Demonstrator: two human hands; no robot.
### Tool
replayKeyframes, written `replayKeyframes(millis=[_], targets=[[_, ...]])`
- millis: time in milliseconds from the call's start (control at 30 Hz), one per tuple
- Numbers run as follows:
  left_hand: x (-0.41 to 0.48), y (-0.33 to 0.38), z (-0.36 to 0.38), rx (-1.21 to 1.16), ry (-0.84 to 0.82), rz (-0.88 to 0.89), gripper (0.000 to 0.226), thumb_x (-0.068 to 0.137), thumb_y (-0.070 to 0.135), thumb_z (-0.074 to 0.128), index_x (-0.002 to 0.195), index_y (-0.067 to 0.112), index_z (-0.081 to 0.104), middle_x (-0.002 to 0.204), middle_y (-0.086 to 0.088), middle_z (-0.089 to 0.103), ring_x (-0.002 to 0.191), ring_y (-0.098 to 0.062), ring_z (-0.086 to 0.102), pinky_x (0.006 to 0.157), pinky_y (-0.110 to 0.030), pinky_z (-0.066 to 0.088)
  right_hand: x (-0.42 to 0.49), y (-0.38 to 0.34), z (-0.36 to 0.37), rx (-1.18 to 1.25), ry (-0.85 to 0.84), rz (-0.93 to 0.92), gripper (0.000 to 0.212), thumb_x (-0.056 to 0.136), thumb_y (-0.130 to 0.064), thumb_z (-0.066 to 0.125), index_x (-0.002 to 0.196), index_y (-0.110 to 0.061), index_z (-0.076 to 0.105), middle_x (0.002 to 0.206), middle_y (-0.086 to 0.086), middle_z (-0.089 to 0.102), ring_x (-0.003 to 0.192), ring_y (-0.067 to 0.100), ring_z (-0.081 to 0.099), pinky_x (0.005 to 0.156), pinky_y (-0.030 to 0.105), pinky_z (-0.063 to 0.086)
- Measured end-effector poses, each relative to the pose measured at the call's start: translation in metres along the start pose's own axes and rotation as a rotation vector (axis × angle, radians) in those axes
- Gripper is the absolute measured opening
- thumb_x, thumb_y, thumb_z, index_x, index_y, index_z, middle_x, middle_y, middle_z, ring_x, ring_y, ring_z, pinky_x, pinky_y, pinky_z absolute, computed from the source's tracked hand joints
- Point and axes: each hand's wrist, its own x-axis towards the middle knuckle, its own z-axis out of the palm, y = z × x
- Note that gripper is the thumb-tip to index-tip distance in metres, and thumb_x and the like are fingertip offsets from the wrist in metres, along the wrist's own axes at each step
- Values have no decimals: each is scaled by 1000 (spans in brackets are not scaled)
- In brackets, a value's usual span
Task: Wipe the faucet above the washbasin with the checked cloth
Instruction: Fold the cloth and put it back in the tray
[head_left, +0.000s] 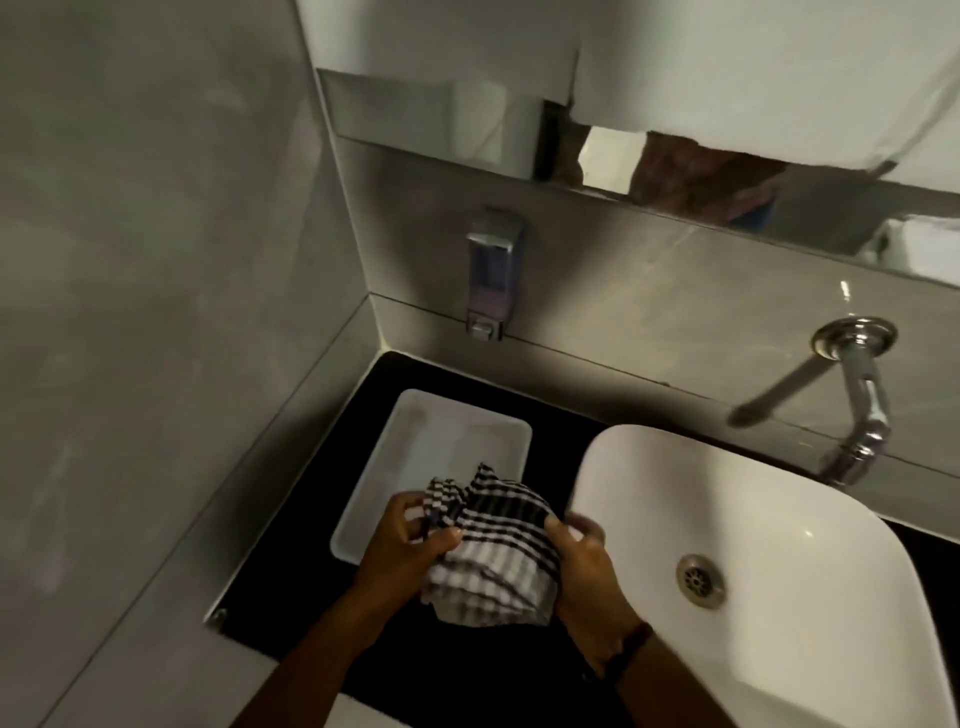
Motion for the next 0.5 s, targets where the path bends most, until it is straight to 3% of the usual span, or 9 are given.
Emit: replayKeyframes(millis=[67, 200, 267, 333, 433, 500], targets=[[9, 2, -18, 43, 5, 70, 51, 79, 16, 79, 117, 37, 52, 113, 7, 66, 98, -5, 68, 73, -30, 58, 12, 4, 12, -275, 89, -190, 37, 101, -7, 62, 129, -26, 44, 125, 18, 66, 110, 32, 71, 97, 46, 61], [47, 17, -50, 194, -201, 160, 40, 86, 4, 69, 114, 32, 67, 126, 14, 61, 109, -10, 64, 75, -28, 58, 42, -5, 39, -515, -50, -342, 36, 102, -2, 59, 102, -34, 76, 120, -4, 75, 117, 18, 71, 96, 23, 60], [68, 24, -57, 254, -227, 156, 49, 82, -2, 72, 123, 24, 66, 136, 4, 58, 115, -15, 62, 84, -31, 58, 62, -11, 53, -600, -71, -364, 36, 101, 6, 57, 121, -17, 74, 132, 0, 69, 129, 22, 64, 92, 10, 55], [91, 25, -61, 395, -252, 167, 64, 78, -6, 74, 135, 15, 55, 144, -5, 49, 129, -19, 51, 102, -38, 50, 84, -11, 61, -743, -107, -357, 50, 96, 16, 58, 143, 0, 57, 146, 15, 58, 137, 28, 55, 92, 4, 49], [122, 16, -60, 681, -300, 208, 78, 78, -6, 71, 146, 10, 36, 151, -14, 38, 139, -29, 37, 114, -36, 32, 106, -6, 73, -1122, -121, -241, 70, 93, 5, 66, 157, -8, 40, 159, 15, 45, 146, 29, 46, 114, 24, 40], [135, 2, -55, 882, -345, 220, 79, 84, 0, 67, 150, 12, 26, 155, -15, 31, 143, -31, 32, 116, -35, 27, 120, 4, 79, -1310, -75, -194, 70, 93, -2, 65, 157, -10, 40, 159, 17, 44, 144, 32, 47, 116, 36, 39]])
